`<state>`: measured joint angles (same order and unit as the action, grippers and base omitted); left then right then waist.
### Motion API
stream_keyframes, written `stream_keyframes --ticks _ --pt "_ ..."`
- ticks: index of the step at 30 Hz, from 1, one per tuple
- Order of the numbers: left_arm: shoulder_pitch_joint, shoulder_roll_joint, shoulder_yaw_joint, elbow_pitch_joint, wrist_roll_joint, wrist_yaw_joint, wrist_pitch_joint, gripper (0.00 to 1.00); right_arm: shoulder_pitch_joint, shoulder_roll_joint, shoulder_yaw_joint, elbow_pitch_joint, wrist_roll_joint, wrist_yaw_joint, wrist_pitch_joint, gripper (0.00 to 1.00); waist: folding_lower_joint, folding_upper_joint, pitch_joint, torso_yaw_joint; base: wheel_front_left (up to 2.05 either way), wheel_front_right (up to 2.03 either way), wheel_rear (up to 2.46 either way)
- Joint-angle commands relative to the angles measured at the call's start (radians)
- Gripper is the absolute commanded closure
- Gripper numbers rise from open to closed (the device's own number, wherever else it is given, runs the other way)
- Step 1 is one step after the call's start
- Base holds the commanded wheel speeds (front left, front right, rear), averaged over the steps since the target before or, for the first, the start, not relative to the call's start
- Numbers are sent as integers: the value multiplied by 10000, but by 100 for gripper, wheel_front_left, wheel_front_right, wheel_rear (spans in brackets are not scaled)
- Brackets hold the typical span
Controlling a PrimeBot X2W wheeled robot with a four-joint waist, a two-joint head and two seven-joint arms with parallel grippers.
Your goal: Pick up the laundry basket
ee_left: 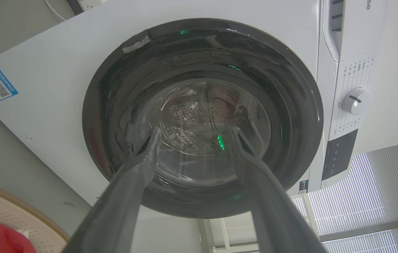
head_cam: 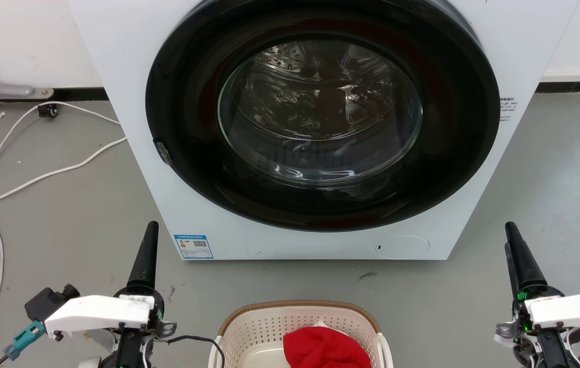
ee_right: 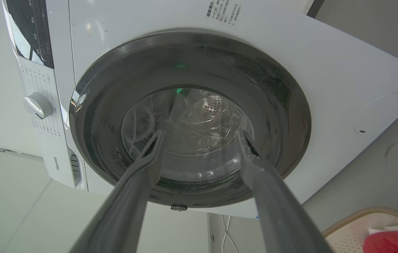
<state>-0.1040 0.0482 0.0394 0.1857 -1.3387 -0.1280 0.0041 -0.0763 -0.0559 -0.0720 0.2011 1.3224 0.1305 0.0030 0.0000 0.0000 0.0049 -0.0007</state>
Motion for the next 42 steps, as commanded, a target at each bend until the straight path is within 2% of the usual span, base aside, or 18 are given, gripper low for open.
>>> stream_keyframes --ticks 1,12,21,42 --pt "-282 26 -38 -217 250 -17 -69 0 -127 -30 14 -227 -298 2 -65 0 0 0 -1 -2 0 0 0" --pt "-316 27 -234 -641 1956 3 -491 0 -13 15 214 -675 -2713 2 -488 0 0 0 -24 -2 0 0 0" --pt "-327 28 -649 -739 3897 186 -838 0 76 22 362 -854 -4652 3 -834 0 0 0 -47 12 0 0 0" --pt "-329 29 -1358 -228 7267 415 -1461 0 172 37 612 -648 -8333 3 -1459 0 0 0 -66 29 0 0 0"
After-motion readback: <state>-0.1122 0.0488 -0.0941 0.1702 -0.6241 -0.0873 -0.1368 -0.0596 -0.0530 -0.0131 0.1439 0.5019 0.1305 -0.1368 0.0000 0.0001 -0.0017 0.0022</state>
